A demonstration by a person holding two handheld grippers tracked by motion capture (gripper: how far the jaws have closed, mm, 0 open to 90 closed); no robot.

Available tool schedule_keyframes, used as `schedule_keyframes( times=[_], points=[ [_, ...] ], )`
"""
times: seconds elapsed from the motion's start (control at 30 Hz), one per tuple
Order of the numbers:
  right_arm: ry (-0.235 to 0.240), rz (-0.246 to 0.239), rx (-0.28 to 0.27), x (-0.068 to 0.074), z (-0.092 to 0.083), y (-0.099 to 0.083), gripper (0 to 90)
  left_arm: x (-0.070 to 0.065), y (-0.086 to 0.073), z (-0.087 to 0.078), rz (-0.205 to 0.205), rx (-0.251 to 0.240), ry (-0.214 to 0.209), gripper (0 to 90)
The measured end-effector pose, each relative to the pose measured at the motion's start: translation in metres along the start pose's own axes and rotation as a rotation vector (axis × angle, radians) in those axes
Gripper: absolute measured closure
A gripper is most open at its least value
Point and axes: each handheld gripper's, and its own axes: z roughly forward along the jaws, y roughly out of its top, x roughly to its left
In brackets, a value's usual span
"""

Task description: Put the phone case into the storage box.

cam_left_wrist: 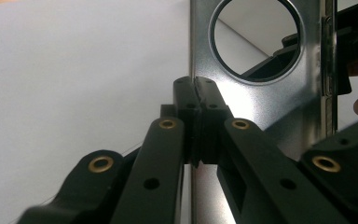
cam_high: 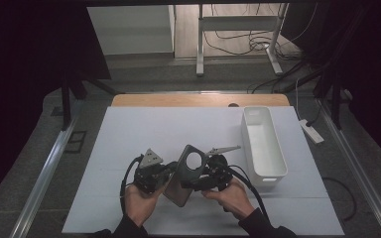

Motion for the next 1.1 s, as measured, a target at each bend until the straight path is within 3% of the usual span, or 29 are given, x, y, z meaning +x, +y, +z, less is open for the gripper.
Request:
schedule_keyframes(
  times=[0.27,0.4,0.9,1.1],
  points=[
    [0.044,0.023,-0.001,-0.001,-0.001,0.000,40.8,-0.001,0.000,0.000,0.002,-0.001,-0.003,88.9],
    [0.079,0.047,0.001,-0.003,-0.001,0.000,50.5,-0.002,0.000,0.000,-0.001,-0.004,-0.007,88.8],
    [0.128,0.113,-0.028,-0.010,-0.003,-0.001,80.0,-0.002,-0.001,-0.001,0.002,-0.008,-0.017,88.7],
    [0.122,0.149,-0.033,-0.013,-0.004,-0.001,85.2,-0.003,-0.001,-0.001,0.005,-0.014,-0.023,88.4]
  ],
)
